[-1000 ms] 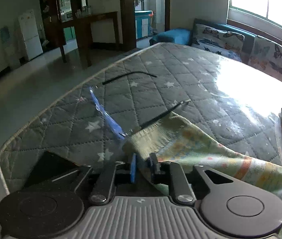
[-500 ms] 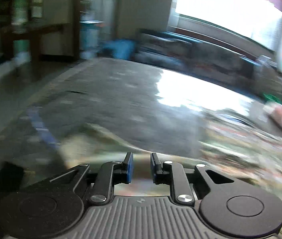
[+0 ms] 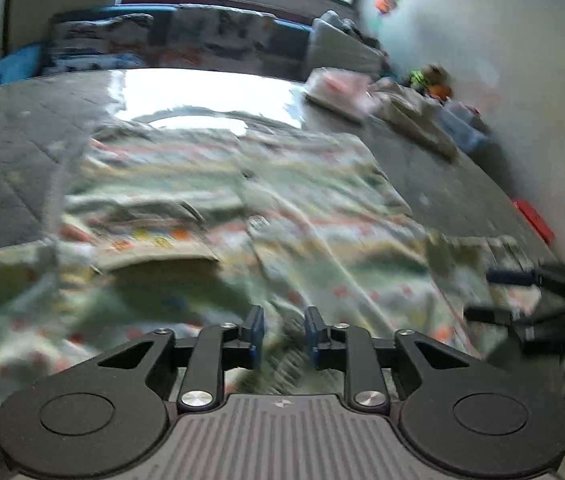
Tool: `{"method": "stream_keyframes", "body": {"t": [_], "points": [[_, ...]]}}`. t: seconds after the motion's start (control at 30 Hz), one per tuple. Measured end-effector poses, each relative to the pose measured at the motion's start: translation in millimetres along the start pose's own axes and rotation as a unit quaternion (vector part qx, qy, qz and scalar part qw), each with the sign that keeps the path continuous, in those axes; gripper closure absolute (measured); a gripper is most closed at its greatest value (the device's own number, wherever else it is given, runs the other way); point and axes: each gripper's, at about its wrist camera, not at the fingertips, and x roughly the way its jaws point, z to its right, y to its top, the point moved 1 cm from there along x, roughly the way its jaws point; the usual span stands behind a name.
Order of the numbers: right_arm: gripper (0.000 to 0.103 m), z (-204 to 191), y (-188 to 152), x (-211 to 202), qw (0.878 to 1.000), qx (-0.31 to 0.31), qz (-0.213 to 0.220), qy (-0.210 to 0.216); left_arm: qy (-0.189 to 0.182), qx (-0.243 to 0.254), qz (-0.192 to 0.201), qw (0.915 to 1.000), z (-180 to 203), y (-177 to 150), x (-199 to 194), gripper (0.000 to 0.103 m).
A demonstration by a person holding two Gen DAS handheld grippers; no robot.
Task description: Fold clothes
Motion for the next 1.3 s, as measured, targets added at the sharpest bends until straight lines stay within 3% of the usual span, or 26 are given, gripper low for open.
{"method": "stream_keyframes", "body": {"t": [0.1,0.23,0.4,0.73,0.83,1.1,1.3], "points": [[0.021,21,-10,-3,0.999,0.024,-0.002,-0.027,-0.005,0.016,0.003,0.9999,8,-6,-1,0.062],[0.016,47,-17,-10,0.997,0.049,0.001,-0.060,-0.012,0.024,0.003,0.9996,11,-9,-4,0.059],[0.016,90,-24,-15,0.990,0.091,0.009,-0.108,-0.016,0.032,0.009,0.9993,12,-10,-5,0.050],[0.011,123,-23,-14,0.977,0.126,-0.001,-0.174,-0.025,0.053,0.013,0.9982,19,-16,-4,0.047],[0.013,120,-15,-13,0.974,0.096,-0.002,-0.207,-0.028,0.059,0.014,0.9978,20,-17,-4,0.045],[0.013,62,47,11,0.994,0.016,0.024,-0.109,-0.040,0.056,0.011,0.9976,17,-14,-10,0.043],[0.013,27,95,52,0.998,-0.030,0.028,-0.052,-0.054,0.060,0.010,0.9967,14,-18,-14,0.044]]}}
